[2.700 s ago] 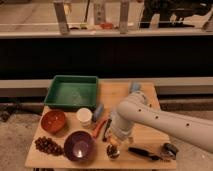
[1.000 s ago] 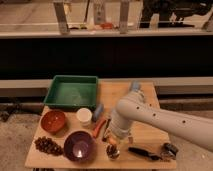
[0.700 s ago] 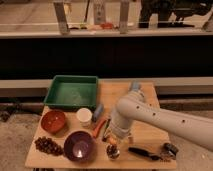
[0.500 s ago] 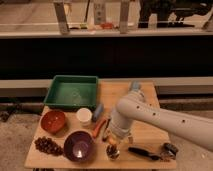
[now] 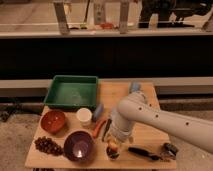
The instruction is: Place apple in metal cup
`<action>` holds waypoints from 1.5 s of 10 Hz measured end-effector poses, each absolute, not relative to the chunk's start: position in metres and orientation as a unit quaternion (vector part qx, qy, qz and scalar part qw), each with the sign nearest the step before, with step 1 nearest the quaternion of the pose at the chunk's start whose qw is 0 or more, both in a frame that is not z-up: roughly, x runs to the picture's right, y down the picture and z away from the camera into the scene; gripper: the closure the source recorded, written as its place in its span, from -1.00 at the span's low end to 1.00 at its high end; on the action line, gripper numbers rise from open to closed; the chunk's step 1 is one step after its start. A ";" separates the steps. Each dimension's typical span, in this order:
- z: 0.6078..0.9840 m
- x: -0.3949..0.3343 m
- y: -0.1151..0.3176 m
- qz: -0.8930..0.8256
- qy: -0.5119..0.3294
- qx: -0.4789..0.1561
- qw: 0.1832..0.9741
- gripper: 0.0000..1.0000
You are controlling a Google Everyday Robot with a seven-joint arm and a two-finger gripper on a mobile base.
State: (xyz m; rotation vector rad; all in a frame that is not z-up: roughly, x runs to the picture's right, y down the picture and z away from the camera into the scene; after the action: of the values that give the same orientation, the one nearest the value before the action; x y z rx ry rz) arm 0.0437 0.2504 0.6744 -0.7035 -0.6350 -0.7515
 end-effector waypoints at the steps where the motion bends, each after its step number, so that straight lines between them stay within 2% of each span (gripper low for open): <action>1: 0.674 0.045 0.253 -0.354 -0.301 -0.333 0.821 0.84; 4: 0.672 0.048 0.259 -0.358 -0.311 -0.338 0.813 0.23; 6: 0.672 0.048 0.262 -0.362 -0.314 -0.340 0.809 -0.11; 7: 0.673 0.048 0.263 -0.364 -0.317 -0.342 0.806 -0.37; 8: 0.674 0.048 0.265 -0.365 -0.320 -0.343 0.804 -0.52; 9: 0.675 0.047 0.267 -0.366 -0.322 -0.345 0.802 -0.59; 15: 0.677 0.043 0.271 -0.383 -0.323 -0.353 0.790 -0.60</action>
State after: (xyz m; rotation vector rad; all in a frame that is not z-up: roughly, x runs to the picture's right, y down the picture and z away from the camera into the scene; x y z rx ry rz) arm 0.0431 0.2713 0.6770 -0.7609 -0.6954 -0.8255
